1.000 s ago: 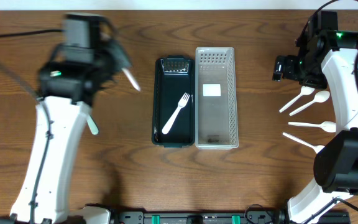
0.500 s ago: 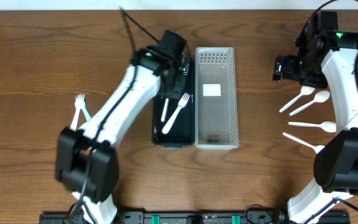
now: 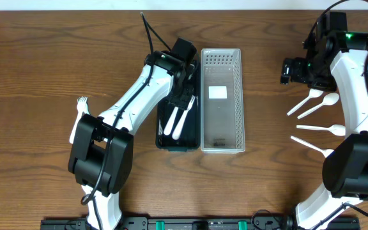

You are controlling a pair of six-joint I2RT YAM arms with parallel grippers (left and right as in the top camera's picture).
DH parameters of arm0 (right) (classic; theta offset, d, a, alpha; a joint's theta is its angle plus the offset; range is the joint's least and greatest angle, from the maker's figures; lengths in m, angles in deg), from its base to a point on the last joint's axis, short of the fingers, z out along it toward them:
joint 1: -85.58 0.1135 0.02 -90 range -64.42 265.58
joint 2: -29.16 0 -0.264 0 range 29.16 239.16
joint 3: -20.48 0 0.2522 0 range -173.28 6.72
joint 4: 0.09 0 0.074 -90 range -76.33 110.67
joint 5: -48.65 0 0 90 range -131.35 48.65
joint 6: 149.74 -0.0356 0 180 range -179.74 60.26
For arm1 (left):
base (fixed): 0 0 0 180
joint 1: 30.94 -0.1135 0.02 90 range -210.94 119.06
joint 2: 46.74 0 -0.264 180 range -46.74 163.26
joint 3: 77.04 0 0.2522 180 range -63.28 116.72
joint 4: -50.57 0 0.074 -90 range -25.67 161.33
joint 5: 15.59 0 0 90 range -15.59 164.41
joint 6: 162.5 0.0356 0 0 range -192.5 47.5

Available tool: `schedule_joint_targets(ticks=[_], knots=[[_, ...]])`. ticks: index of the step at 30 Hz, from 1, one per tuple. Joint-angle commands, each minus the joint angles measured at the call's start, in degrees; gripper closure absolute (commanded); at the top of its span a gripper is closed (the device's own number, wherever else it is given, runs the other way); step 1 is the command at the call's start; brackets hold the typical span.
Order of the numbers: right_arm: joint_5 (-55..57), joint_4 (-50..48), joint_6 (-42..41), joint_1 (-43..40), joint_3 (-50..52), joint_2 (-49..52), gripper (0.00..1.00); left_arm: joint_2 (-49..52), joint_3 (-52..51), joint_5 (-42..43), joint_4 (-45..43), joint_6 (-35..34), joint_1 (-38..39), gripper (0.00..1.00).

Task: Pack container
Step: 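Carry the white spoon with the left gripper into the green basket, then lower the left gripper onto the second white fork and grasp it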

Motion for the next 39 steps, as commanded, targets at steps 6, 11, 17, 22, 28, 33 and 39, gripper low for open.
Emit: schedule_joint_targets(ticks=[6,11,17,22,28,33,39], knots=[[-0.22,0.02,1.46,0.33,-0.59,-1.05,0.01,-9.51,4.39,-8.57,5.20,4.55,-0.09,0.36],[-0.22,0.33,1.46,0.33,-0.59,-1.05,0.01,-20.17,11.21,-21.94,10.64,5.99,-2.25,0.29],[-0.22,0.98,1.46,0.33,-0.59,-1.05,0.01,-31.28,12.61,-22.29,13.20,-0.28,-20.33,0.15],[-0.22,0.98,1.46,0.33,-0.59,-1.05,0.01,-31.19,11.82,-13.38,15.82,-1.46,-39.39,0.14],[-0.22,0.74,1.44,0.31,-0.59,-1.05,0.01,-22.93,5.05,-4.63,15.69,7.96,-49.09,0.13],[-0.20,0.63,1.46,0.31,-0.59,-1.05,0.01,-12.55,-1.20,-4.72,10.95,14.03,-49.33,0.13],[-0.20,0.63,1.44,0.31,-0.59,-1.05,0.01,-2.29,-2.23,-4.94,8.04,16.46,-49.31,0.13]])
